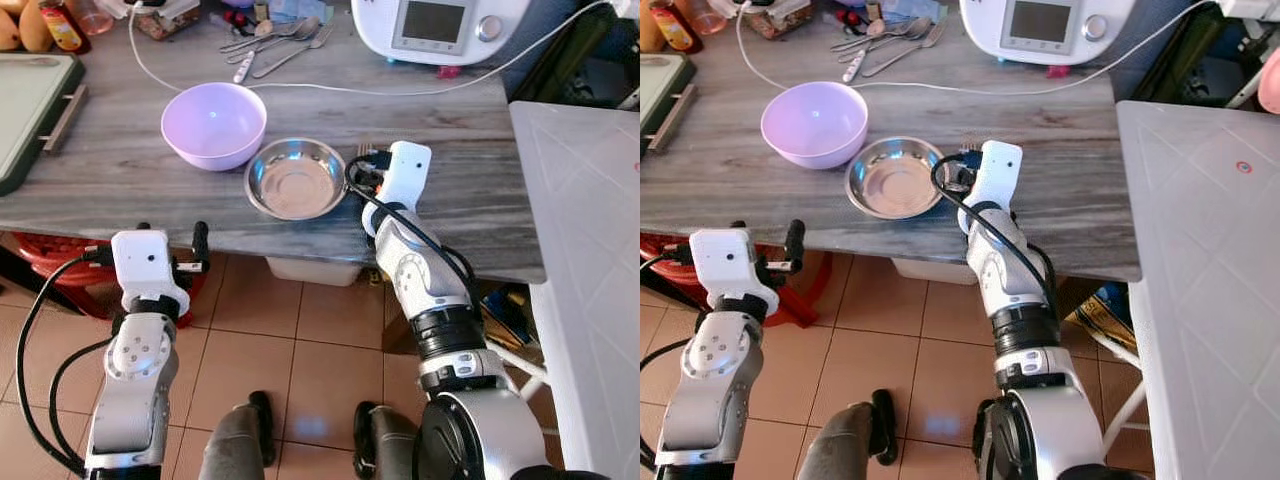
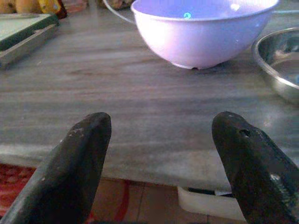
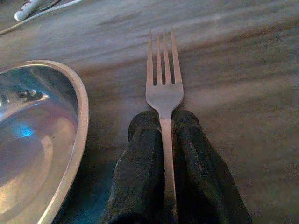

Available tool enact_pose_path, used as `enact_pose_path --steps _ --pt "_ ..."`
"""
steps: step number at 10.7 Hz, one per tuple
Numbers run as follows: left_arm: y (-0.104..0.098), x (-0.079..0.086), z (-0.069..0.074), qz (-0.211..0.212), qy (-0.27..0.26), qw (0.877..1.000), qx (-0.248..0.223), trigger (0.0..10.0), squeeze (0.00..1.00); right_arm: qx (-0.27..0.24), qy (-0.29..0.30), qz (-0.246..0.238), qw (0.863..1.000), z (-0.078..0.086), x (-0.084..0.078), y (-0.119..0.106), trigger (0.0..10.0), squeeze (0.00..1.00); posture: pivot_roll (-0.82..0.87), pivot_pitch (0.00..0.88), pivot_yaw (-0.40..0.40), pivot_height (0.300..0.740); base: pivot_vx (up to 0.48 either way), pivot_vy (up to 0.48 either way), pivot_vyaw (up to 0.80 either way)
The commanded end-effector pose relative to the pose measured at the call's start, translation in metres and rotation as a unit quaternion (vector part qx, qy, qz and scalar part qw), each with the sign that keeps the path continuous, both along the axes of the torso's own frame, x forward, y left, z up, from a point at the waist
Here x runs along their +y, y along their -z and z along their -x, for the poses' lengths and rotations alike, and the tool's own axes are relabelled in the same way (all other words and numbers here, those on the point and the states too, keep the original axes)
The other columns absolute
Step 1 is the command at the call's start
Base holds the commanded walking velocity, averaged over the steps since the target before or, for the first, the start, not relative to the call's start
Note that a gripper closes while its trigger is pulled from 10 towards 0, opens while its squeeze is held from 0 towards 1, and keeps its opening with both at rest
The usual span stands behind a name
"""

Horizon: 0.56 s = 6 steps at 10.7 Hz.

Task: Setting the table

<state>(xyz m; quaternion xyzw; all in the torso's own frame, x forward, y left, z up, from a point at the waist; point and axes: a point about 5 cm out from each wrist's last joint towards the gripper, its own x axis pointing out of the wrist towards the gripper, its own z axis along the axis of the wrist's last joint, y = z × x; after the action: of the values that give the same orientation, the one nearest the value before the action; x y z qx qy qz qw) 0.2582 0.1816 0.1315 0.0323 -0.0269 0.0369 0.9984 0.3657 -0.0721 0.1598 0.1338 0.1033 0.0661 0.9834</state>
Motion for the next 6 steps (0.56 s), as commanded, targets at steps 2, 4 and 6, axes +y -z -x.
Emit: enact_pose_path --steps 2,4,6 --pt "0.0021 -0.0006 0.0011 0.004 0.001 1.000 0.006 10.0 0.00 0.058 -0.019 0.000 0.998 0.0056 0.0033 0.0214 10.0 1.00 -0.02 0.254 -0.005 0.740 0.000 0.000 0.00" --pt "0.0026 -0.0005 0.0013 0.005 0.000 1.000 0.007 10.0 0.00 0.060 -0.021 0.003 0.998 0.0071 0.0021 0.0217 10.0 1.00 -0.02 0.253 -0.007 0.740 0.000 0.000 0.00" --pt "0.0027 -0.0004 0.0014 0.006 0.000 1.000 0.007 10.0 0.00 0.058 -0.019 0.000 0.998 0.0092 0.0016 0.0181 10.0 1.00 -0.02 0.253 -0.006 0.740 0.000 0.000 0.00"
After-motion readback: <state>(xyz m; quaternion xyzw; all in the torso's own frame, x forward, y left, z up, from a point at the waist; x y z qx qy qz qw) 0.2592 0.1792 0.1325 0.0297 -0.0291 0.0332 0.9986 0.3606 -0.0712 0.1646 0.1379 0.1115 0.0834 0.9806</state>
